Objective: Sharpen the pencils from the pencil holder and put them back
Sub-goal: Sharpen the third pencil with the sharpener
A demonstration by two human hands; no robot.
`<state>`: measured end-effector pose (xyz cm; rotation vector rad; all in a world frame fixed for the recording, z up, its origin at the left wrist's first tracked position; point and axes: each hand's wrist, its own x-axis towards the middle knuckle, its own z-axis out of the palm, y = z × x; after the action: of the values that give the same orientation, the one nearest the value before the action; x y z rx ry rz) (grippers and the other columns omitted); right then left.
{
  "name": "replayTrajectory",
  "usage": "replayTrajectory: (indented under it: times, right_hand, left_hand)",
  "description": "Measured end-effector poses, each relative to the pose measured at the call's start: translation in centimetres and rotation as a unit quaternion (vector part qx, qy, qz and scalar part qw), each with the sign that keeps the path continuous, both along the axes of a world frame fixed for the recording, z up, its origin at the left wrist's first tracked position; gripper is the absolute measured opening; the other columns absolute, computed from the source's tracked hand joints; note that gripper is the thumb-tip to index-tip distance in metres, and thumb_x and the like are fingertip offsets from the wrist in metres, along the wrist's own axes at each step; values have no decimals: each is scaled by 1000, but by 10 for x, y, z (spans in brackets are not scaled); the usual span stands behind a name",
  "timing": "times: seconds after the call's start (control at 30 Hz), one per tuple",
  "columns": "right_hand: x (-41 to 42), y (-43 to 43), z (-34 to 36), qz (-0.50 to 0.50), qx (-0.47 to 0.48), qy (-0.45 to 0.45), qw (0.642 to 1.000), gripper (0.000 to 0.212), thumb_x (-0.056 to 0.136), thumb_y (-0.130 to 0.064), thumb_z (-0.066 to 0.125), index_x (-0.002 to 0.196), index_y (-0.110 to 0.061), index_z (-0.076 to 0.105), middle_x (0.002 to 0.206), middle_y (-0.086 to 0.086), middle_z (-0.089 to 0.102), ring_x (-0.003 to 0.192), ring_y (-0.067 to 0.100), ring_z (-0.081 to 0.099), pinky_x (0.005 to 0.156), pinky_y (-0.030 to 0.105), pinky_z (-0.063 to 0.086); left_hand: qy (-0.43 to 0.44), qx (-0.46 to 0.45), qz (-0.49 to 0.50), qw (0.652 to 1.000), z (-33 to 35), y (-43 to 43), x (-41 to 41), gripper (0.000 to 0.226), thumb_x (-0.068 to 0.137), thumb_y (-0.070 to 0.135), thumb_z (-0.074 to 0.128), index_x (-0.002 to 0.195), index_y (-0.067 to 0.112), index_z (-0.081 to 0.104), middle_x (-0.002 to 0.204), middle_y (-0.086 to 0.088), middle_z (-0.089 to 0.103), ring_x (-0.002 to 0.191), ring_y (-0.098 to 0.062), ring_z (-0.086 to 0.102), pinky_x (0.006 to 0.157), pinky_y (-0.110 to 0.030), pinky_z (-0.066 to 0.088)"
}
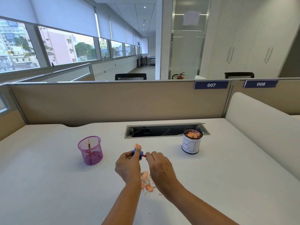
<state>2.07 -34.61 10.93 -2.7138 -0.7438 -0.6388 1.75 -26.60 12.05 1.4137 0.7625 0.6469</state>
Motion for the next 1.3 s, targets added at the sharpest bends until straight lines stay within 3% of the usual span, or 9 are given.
replayTrajectory:
  times: [0.3, 0.47, 0.57, 0.67, 0.87, 1.0, 1.07, 1.13, 1.3]
  right_hand:
    - [-2, 1, -1, -4, 5, 23, 1000, 27, 52, -19, 90, 67, -18, 68, 45, -5, 55, 39, 8, 22, 41, 8, -6]
    - [0, 4, 6, -24, 152, 84, 984, 33, 101, -31, 34, 107, -12, 60, 93, 5, 70, 63, 12, 45, 53, 14, 27]
    - [-1, 7, 23, -56, 263, 198, 943, 35, 101, -31, 34, 101, -12, 63, 78, 1, 60, 53, 3, 39, 50, 12, 26]
    - [-4, 6, 39, -57, 436, 394, 807, 31, 100, -28, 40, 78, -12, 55, 56, -4, 40, 46, 5, 31, 44, 15, 23]
    - [-6, -5, 53, 23, 668, 636, 386, 40, 99, -26, 41, 66, -7, 54, 35, -5, 30, 24, 3, 22, 23, 11, 18]
    - [-6, -6, 44, 71, 695, 655, 289, 44, 100, -26, 38, 66, -3, 56, 38, -3, 32, 24, 4, 26, 22, 11, 21]
    - [-3, -7, 42, 66, 676, 654, 332, 38, 100, -24, 40, 73, -4, 57, 39, -4, 32, 27, 3, 26, 24, 10, 21]
    - [-1, -10, 42, 50, 632, 641, 432, 25, 98, -20, 45, 82, -6, 57, 43, -5, 33, 31, 3, 26, 29, 10, 20]
    - [4, -6, 32, -27, 410, 419, 809, 12, 93, -18, 55, 104, -12, 53, 78, 2, 54, 62, 8, 47, 51, 12, 39]
  left_hand:
    - [6, -43, -69, 997, 1, 2, -2, 32, 76, 31, 69, 95, 5, 67, 81, -4, 65, 78, -19, 62, 76, -29, 43]
    - [-61, -136, -150, 978, 3, 4, -1, 18, 76, 21, 70, 90, 10, 67, 80, -3, 69, 81, -20, 67, 87, -34, 47]
    - [-111, -170, -201, 958, 6, 7, 1, 20, 79, 12, 64, 97, 5, 68, 78, -3, 72, 80, -17, 68, 78, -25, 54]
    - [-141, -193, -248, 939, 12, 11, 3, 14, 84, 10, 57, 93, 9, 67, 71, 2, 74, 72, -13, 71, 66, -18, 57]
    - [-180, -259, -300, 900, 17, 12, 1, 20, 91, 12, 46, 92, 7, 65, 70, -4, 73, 71, -13, 71, 65, -20, 57]
    - [-178, -299, -309, 885, 14, 11, 0, 22, 92, 14, 44, 91, 6, 65, 67, -5, 72, 68, -11, 70, 57, -20, 56]
    - [-174, -289, -301, 892, 11, 12, 2, 21, 90, 14, 46, 93, 6, 65, 67, -5, 72, 68, -12, 70, 60, -20, 57]
    - [-169, -266, -284, 905, 8, 14, 3, 20, 89, 12, 48, 98, 4, 64, 69, -4, 73, 68, -13, 70, 64, -20, 58]
    - [-117, -182, -183, 959, 2, 13, 3, 10, 79, 15, 65, 89, 12, 67, 73, 0, 72, 84, -22, 68, 94, -36, 45]
